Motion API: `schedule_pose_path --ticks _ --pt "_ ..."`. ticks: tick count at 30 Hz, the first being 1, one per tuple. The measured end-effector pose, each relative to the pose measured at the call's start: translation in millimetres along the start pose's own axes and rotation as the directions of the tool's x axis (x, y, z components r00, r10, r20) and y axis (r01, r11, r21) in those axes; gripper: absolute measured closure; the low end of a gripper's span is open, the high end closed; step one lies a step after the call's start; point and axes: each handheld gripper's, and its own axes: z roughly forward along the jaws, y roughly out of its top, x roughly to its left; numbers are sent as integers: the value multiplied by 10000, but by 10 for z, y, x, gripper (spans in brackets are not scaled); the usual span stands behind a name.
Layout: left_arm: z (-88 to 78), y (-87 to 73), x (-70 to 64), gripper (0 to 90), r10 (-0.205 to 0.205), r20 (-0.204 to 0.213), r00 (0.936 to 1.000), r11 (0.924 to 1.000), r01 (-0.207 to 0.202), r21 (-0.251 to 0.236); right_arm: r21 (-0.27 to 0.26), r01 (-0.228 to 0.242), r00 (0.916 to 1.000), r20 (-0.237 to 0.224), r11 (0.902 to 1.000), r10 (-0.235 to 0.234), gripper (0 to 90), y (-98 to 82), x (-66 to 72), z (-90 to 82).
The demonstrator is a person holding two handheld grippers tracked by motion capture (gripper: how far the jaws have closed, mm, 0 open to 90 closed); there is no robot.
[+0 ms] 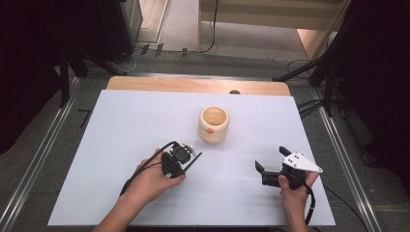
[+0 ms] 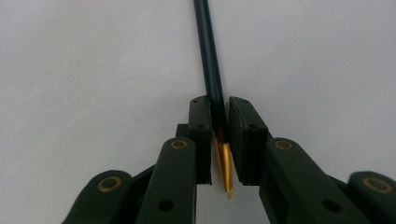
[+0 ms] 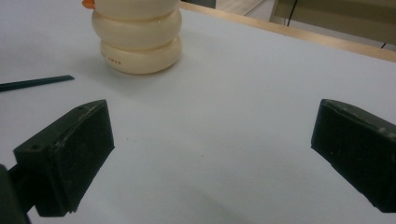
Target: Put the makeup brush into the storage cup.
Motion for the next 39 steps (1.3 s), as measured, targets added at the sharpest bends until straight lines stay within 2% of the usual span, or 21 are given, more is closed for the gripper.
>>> schedule_pose_path --ticks 6,9,12,15,16,22,24,25,26,27,31,34,37,38,39 --pt "2 5 -1 845 270 70 9996 9996 -270 31 75 169 9997 -158 9998 -168 0 11 35 14" --pt "-1 7 23 846 188 235 9995 9998 -189 49 222 491 9987 151 9985 -495 20 42 100 33" --pt "-8 17 27 846 263 276 9993 9996 -266 131 154 771 9968 189 9969 -774 62 62 160 38" --pt "-43 27 36 846 310 419 9986 9994 -316 127 -30 1017 9948 -96 9948 -1017 119 97 248 47" --pt "-67 31 38 846 311 464 9984 9995 -314 58 -156 1327 9911 -101 9910 -1329 145 123 319 49" --pt "-204 62 65 846 407 603 9973 9990 -396 -200 -300 1560 9861 -529 9873 -1574 156 176 419 53" --pt "-243 73 71 846 517 669 9964 9984 -499 -280 -332 1784 9809 -729 9834 -1804 174 205 499 84" --pt "-267 80 73 846 549 709 9960 9983 -534 -224 -332 1784 9809 -729 9834 -1804 174 205 499 84" --pt "-281 85 76 847 542 819 9952 9983 -523 -245 -216 2086 9742 -840 9778 -2097 185 227 569 121" --pt "-294 92 77 847 602 830 9947 9980 -584 -244 -216 2086 9742 -840 9778 -2097 185 227 569 121" --pt "-334 126 62 846 702 909 9934 9975 -687 -192 -57 2816 9530 -1151 9595 -2803 202 271 716 211" --pt "-353 147 52 847 789 978 9921 9969 -780 -134 -47 3374 9326 -1344 9413 -3350 221 305 838 278" --pt "-364 162 61 846 813 1115 9904 9967 -802 -144 3 3957 9085 -1466 9184 -3914 246 327 947 331" --pt "-372 167 64 846 814 1142 9901 9967 -809 -95 -26 4173 8982 -1511 9088 -4129 254 333 968 353" --pt "-373 169 68 846 834 1189 9894 9965 -827 -106 7 4237 8948 -1557 9058 -4185 260 336 996 369"
